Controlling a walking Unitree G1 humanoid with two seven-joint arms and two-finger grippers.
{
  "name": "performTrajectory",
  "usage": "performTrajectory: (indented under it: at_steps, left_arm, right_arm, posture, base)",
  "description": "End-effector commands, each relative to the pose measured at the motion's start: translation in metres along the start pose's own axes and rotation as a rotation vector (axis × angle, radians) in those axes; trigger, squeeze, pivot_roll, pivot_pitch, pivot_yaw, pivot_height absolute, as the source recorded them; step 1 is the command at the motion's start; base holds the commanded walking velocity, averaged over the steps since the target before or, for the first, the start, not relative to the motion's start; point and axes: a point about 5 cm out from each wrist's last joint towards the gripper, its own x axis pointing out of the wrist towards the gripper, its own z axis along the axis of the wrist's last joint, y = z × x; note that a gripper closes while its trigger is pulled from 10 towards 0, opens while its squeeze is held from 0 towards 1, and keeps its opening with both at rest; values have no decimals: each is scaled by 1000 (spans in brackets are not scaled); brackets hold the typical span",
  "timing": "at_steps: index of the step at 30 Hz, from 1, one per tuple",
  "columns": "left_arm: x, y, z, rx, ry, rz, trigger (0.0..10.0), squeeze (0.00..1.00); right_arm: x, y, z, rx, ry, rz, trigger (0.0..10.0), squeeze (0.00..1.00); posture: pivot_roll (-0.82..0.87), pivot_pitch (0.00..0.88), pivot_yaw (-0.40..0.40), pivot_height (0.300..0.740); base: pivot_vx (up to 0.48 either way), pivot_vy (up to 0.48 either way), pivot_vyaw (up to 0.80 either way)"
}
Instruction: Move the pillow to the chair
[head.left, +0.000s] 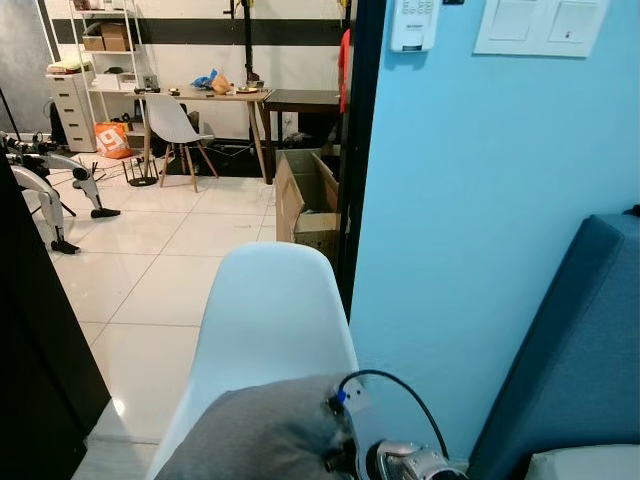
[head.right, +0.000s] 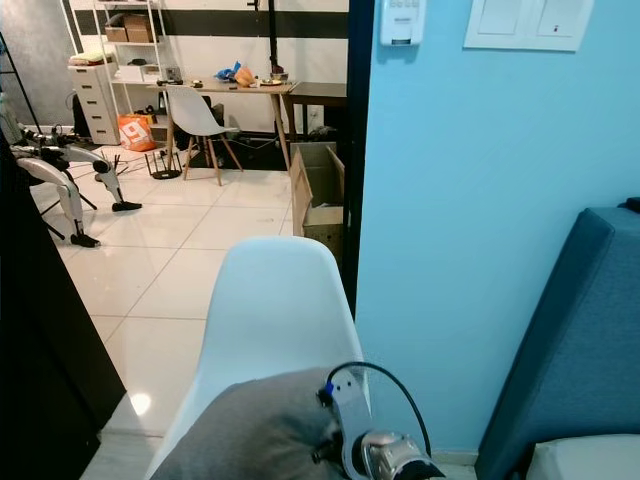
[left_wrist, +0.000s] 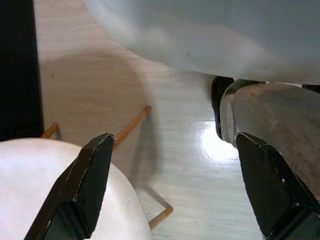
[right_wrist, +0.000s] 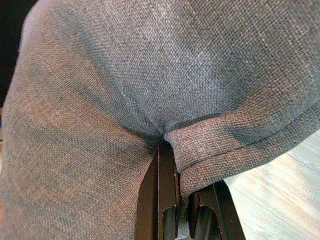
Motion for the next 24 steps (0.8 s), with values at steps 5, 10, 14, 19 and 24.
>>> performTrajectory:
  at_steps: [5,10,14,19,24]
  left_arm:
    - [-1,2,-5,-1,13,5,10000,0]
    - [-1,3,-8,-9,22,8,10000,0]
    - [-1,4,-9,-13,26,8,10000,0]
    - [-2,5,-11,-16,32,13,10000,0]
    - [-3,9,-16,-15,44,24,10000,0]
  right_arm:
    - [1,-1,3,-5,-23,-59,10000,0]
    - [2,0,2,-17,-21,-85,10000,0]
    - [2,1,1,-26,-17,-85,10000,0]
    - [3,4,0,-29,-17,-85,10000,0]
    - [5,8,-2,-52,-8,-74,10000,0]
  posture:
    - [25,28,-30,696]
    - [34,33,-25,676]
    - [35,36,-23,666]
    - [40,42,-22,651]
    - [45,49,-23,621]
  base:
    - [0,0,0]
    - [0,0,0]
    - [0,0,0]
    - [0,0,0]
    - [0,0,0]
